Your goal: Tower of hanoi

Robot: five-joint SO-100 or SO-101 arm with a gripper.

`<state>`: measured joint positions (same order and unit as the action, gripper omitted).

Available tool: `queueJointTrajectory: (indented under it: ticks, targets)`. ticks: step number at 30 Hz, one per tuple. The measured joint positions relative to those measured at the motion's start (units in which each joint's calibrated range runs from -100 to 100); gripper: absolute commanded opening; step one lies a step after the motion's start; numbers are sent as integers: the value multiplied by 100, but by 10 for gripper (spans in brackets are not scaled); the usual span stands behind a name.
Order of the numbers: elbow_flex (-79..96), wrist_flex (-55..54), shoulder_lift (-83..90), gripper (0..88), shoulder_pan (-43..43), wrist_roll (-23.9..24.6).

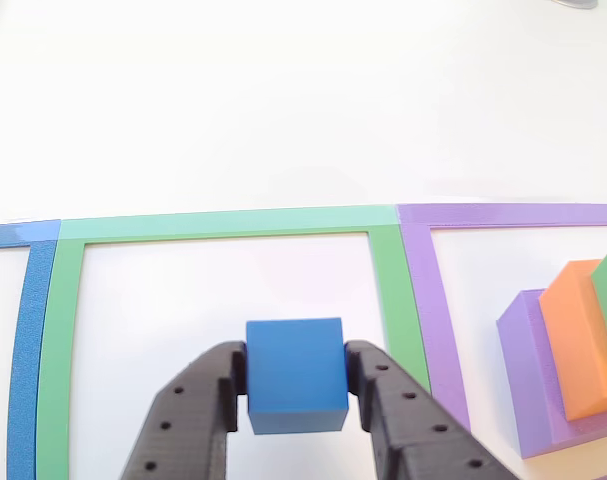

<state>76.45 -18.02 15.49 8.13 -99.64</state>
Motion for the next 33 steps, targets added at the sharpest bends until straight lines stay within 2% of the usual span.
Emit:
queueJointTrajectory:
  ticks: [7,15,28,33]
  targets:
    - [0,-846,-777,90,-59,0]
    - [-9,-1282,-1241,106,-59,0]
    - [44,-1548,-1325,188,-164,0]
    - [257,-1548,-777,240,-164,0]
